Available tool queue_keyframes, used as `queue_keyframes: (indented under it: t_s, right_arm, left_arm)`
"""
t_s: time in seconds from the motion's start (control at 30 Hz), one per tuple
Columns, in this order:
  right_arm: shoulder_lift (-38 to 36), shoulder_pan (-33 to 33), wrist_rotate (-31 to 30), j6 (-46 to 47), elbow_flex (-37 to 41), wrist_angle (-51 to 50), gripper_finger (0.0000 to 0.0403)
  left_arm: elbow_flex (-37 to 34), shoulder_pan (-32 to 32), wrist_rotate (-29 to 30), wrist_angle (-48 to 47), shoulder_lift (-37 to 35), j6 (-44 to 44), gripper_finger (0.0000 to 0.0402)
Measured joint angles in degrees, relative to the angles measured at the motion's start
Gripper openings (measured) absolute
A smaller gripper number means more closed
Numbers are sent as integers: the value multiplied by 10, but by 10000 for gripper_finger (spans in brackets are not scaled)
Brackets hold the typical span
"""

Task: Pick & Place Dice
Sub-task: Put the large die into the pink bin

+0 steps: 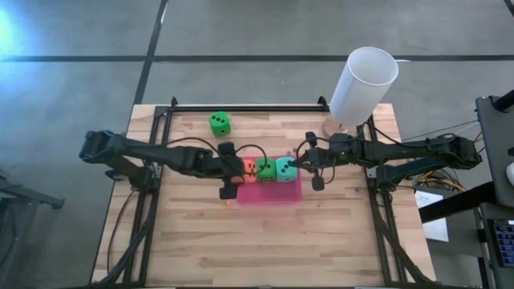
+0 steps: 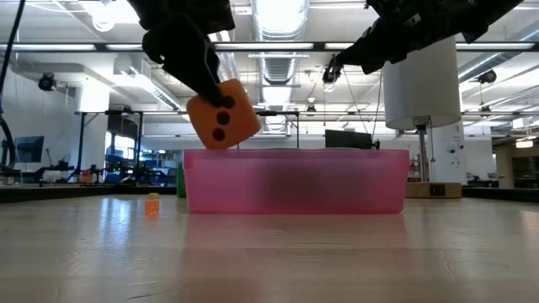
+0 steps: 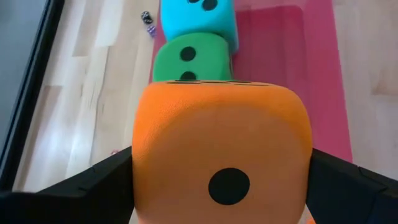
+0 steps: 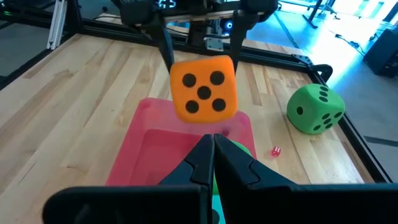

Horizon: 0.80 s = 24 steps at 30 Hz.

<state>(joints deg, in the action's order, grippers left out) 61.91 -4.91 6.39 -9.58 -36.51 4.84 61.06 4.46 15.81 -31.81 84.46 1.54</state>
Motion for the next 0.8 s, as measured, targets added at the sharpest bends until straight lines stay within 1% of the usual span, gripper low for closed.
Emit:
queue_keyframes:
  t_s: [0.2, 0.4, 0.8]
  right_arm:
    - [0, 0, 0, 1, 0, 0, 8]
    - [0, 0, 0, 1, 0, 0, 8]
    - [0, 0, 0, 0, 0, 0, 8]
  left_arm:
    - [-12, -21, 1, 1, 1, 0, 373]
    - [-36, -37, 0, 26, 1, 0, 373]
    - [-53, -38, -2, 37, 1, 0, 377]
